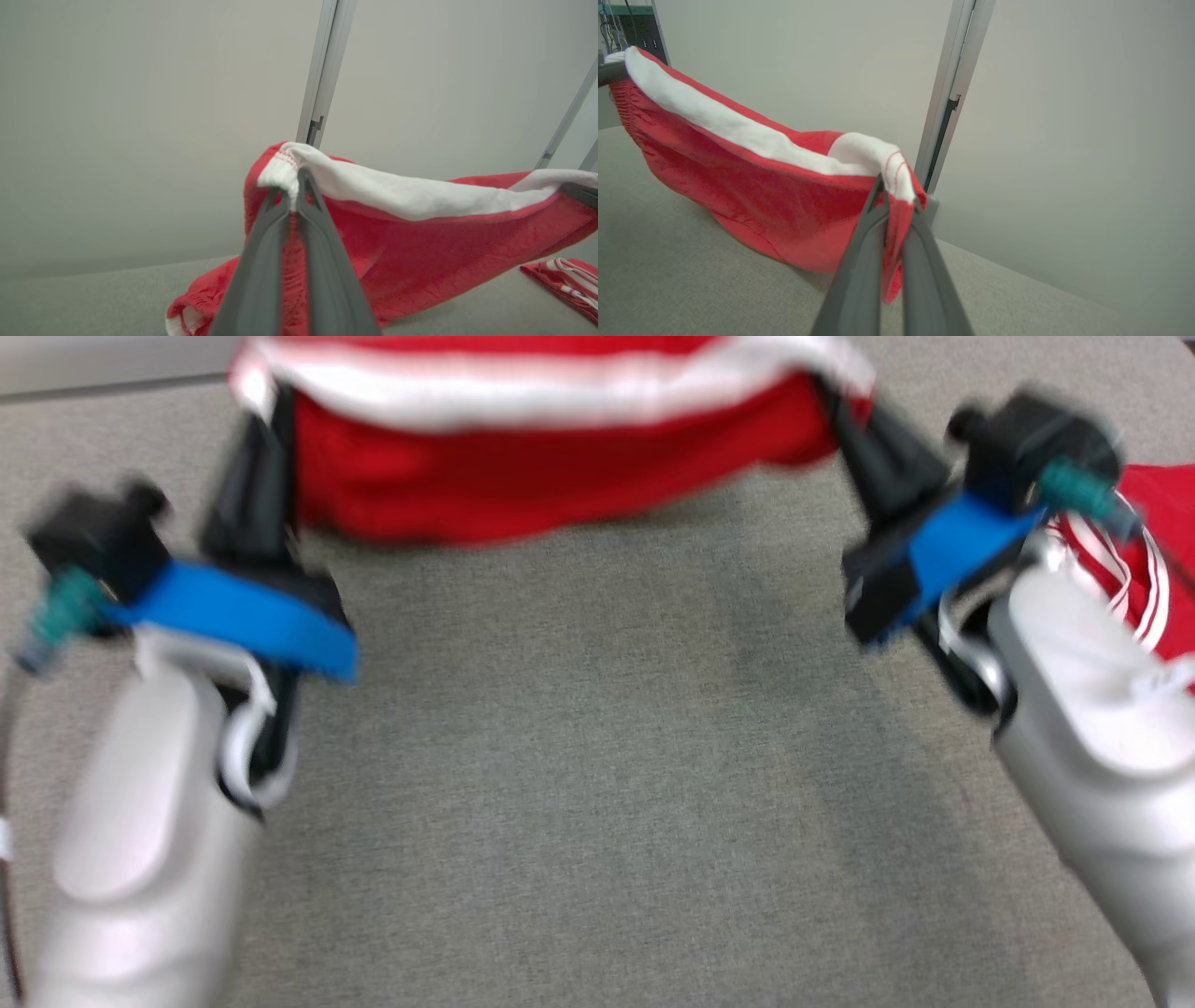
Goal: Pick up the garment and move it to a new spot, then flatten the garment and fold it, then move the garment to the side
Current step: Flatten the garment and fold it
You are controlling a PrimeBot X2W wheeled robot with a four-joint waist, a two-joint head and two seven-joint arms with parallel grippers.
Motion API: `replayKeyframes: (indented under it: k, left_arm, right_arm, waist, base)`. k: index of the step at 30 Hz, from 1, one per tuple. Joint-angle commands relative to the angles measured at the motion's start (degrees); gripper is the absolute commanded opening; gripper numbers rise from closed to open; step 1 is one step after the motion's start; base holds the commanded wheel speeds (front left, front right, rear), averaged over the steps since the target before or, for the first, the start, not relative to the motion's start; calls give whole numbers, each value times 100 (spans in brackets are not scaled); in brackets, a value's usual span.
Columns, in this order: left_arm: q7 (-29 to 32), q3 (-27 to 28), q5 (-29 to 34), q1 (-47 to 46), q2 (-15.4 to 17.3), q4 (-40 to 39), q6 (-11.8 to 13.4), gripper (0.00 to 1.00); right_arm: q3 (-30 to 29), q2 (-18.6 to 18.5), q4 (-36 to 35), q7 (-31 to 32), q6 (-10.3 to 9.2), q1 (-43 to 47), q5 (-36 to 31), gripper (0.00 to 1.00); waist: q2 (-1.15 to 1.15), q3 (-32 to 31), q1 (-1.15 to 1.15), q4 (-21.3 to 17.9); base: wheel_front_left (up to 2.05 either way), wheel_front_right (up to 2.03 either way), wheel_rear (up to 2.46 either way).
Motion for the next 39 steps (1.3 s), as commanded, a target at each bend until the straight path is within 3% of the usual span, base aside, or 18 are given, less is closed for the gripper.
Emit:
replayKeyframes:
  k: [1,6,9,12,16,20,26,28,32,39]
  left_arm:
    - [-43,-105,-133,384,-60,52,-24,0]
    - [60,-431,-531,1716,31,-8,-48,0]
    - [291,-627,-825,2373,159,-304,-48,0]
    - [461,-658,-995,2779,291,-583,-49,0]
    - [789,-584,-1199,3486,454,-1386,337,0]
    - [1043,-513,-1413,4152,497,-2301,760,0]
    - [1456,-630,-1631,4743,498,-3312,1119,0]
    - [1414,-581,-1673,4747,443,-3445,1174,0]
    - [1332,-546,-1692,4296,312,-3295,1055,0]
    - [1200,-531,-1557,2885,-178,-2370,1001,0]
  right_arm:
    - [237,-200,-214,88,2,385,285,0]
    - [774,-972,-1111,520,3,1559,1095,0]
    - [751,-1338,-1603,917,2,2253,1466,0]
    - [592,-1480,-1985,1169,3,2670,1734,0]
    - [27,-1745,-2657,1668,2,3526,1886,0]
    - [-711,-1828,-3365,2202,2,4297,1646,0]
    - [-1824,-1419,-4454,2996,2,5201,1113,0]
    - [-2020,-1287,-4719,3129,3,5280,925,0]
    - [-2075,-1196,-4809,3169,2,4877,749,0]
    - [-1594,-1411,-3812,2932,2,3260,856,0]
  waist:
    - [0,-108,1,19]
    - [0,-470,1,53]
    - [0,-676,1,92]
    - [0,-801,1,111]
    - [0,-928,1,165]
    - [0,-936,1,214]
    - [0,-839,1,339]
    - [0,-807,1,410]
    - [0,-718,1,560]
    - [0,-375,1,892]
  base:
    - [0,0,0]
    - [0,0,0]
    - [0,0,0]
    - [0,0,0]
    - [0,0,0]
    - [0,0,0]
    - [0,0,0]
    - [0,0,0]
    - [0,0,0]
    - [0,0,0]
